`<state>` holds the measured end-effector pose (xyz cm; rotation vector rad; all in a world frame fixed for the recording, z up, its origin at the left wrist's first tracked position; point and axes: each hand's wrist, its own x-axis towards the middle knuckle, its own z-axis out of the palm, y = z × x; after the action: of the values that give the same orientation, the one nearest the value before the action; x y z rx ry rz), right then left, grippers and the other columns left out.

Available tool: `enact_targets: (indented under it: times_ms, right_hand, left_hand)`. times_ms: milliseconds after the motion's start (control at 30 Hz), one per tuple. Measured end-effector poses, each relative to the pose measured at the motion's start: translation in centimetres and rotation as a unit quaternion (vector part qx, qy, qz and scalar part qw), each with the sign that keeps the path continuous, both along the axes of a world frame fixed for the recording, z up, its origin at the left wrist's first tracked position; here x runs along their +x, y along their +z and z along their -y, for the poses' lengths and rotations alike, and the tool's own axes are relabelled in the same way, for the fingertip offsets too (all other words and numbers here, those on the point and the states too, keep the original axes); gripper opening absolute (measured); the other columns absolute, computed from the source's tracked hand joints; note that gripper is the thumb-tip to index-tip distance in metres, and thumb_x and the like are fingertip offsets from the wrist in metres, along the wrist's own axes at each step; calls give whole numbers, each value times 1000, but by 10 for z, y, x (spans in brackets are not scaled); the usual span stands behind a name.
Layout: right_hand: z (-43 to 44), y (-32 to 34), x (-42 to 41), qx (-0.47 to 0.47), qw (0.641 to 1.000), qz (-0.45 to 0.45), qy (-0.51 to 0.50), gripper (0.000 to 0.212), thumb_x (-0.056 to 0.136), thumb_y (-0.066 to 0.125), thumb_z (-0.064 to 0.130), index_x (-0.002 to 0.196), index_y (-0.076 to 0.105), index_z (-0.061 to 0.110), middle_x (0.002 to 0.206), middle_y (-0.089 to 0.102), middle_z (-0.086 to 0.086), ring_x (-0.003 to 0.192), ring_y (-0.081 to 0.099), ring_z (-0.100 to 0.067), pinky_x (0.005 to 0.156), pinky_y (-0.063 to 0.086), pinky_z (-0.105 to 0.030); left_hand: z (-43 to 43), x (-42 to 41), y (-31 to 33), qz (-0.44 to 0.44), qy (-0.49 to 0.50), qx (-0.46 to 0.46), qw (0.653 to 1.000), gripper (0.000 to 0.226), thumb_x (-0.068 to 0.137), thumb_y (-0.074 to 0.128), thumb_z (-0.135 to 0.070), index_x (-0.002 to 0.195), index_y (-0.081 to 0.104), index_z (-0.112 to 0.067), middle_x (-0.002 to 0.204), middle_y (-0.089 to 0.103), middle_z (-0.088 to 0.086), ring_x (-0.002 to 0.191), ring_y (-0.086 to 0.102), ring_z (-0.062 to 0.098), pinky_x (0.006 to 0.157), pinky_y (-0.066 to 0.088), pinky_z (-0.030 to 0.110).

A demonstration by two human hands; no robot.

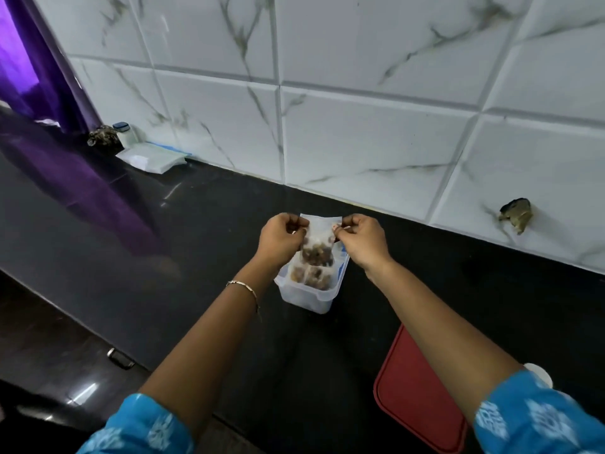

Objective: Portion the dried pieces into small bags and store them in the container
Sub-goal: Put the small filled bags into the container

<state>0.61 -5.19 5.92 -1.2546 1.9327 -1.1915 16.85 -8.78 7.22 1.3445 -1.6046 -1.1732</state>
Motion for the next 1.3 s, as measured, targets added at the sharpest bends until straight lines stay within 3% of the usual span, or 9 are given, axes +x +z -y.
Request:
enact_targets:
  times_ms: [67,200,333,500,667,800,900,1133,1300]
  right_hand:
    - [12,-2,-3,20,999,-44,-15,13,84,68,34,92,67,24,87,74,3,86,69,-16,85,55,-41]
    - [24,-8,-11,59,991,-115,-29,20,86,68,30,104,62,22,102,69,3,102,64,-20,93,49,-40]
    - [20,-15,-13,41,965,-259,10,44,84,70,30,124,52,22,119,61,5,116,54,-17,99,33,-38]
    - [10,-15,-5,23,894,-432,112,38,87,63,33,124,59,25,121,62,2,125,46,-16,102,23,-40]
    - [11,-22,3,135,870,-444,167,29,93,53,31,118,62,19,131,58,-9,142,28,-20,114,8,-52]
    - [16,-22,6,169,854,-457,181,28,93,49,31,114,62,19,133,56,-11,143,25,-23,115,1,-55]
    - [12,-18,5,151,864,-450,169,28,94,50,33,116,61,21,130,58,-7,140,31,-22,115,2,-54]
    - [-32,-14,-26,20,914,-404,23,31,92,51,37,122,57,29,123,59,10,124,43,-14,96,16,-40]
    - [-97,-18,-73,33,927,-363,-85,34,89,58,34,123,57,31,138,46,8,132,33,-16,103,21,-45]
  left_hand:
    - [14,-9,-6,32,-19,-8,999,13,88,63,-4,96,68,-13,92,67,4,91,66,24,90,55,46]
    - [29,-19,-12,156,-85,-23,984,39,85,70,-12,124,63,-9,122,64,6,113,61,20,94,48,26]
    - [33,-18,-19,287,-134,-117,941,51,81,75,-21,130,59,-16,147,45,4,129,48,20,107,41,32]
    - [29,-23,-30,348,-173,-131,912,48,89,66,-22,135,56,-15,132,60,7,120,56,23,96,43,31]
    - [30,-32,-42,408,-201,-97,885,42,92,57,-13,133,55,-15,121,65,8,109,61,24,90,49,32]
    - [31,-35,-46,415,-211,-99,880,25,93,54,-13,116,62,-10,112,67,9,102,61,25,85,49,33]
    - [27,-38,-43,388,-206,-121,890,27,93,54,-12,119,62,-11,116,66,9,107,61,25,89,48,33]
    - [-3,-63,-27,237,-157,-224,932,33,95,50,-9,126,60,-13,120,66,8,107,61,23,91,44,26]
    - [-49,-109,-21,151,-231,-254,927,32,88,60,-8,119,63,-9,115,65,9,108,60,21,92,39,19]
